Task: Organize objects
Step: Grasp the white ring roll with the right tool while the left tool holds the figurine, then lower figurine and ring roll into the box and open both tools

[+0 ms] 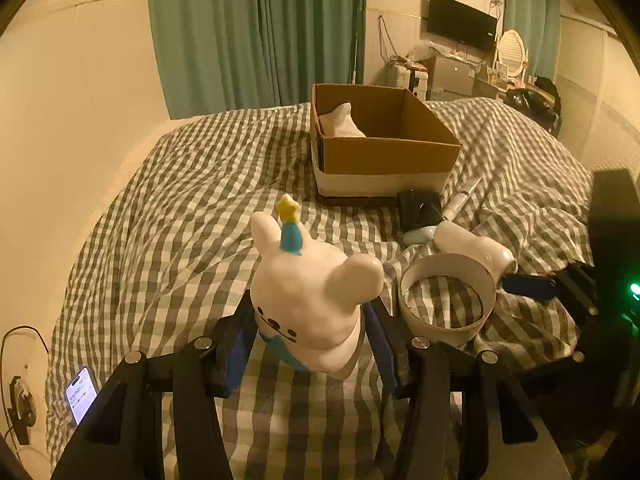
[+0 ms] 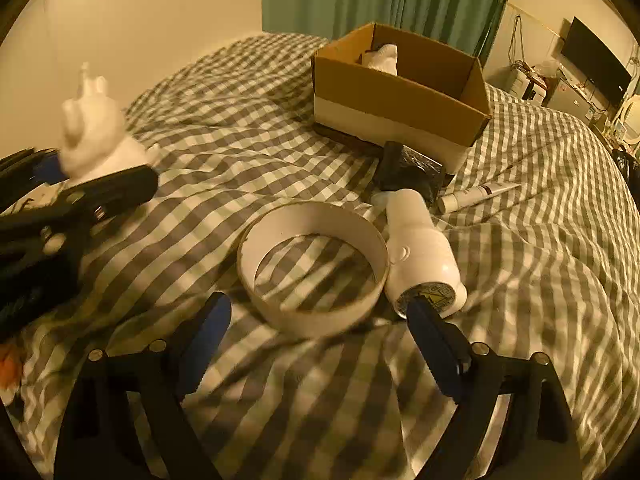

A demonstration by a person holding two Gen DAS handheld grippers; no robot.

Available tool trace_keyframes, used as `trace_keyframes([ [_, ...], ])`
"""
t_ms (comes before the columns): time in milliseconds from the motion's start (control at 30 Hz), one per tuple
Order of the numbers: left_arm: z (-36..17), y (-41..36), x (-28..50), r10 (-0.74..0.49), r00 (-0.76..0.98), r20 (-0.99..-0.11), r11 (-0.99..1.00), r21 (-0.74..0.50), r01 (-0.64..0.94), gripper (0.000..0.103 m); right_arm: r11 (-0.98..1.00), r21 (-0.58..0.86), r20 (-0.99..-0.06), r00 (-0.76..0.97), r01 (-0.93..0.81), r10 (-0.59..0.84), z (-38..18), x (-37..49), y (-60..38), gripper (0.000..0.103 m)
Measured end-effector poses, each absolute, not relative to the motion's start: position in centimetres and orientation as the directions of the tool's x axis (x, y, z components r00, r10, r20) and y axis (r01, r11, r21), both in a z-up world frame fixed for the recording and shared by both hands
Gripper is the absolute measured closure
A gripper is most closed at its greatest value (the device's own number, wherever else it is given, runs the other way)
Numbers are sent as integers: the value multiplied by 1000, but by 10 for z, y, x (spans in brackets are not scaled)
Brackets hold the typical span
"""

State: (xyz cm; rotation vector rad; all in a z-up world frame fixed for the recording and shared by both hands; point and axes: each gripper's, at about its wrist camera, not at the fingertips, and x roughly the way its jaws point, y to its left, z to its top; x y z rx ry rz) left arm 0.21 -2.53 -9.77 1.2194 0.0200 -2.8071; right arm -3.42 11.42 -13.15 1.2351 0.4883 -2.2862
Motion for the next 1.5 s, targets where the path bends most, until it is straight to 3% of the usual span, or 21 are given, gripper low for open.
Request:
trace_keyframes([
  [167,-103,-29,1,-67,-672,-737,-996,9,90,49,-818,-73,-859,-453,570,-239,-141,-52,100,14],
  [200,-104,-29,0,-75,-668,-740,-995,14,97,49,-819,-76,-866,-445,568,-229,-145,-56,97,19],
  [367,-108,-33,-1,-58,-660,-749,-996,-5,93,49,-821,-63,-865,-441,568,-239,-147,-55,98,21],
  [1000,-84,-29,4,-62,-701,-710,-997,6,83,49,-847,-86,-745,-598,525,-295,-69,-34,133,21],
  [1500,-23,-20,-68,5,-765,-645,-1000,-8,0,49,-849,-148,-666,-686,507,-293,-6,-83,140,21],
])
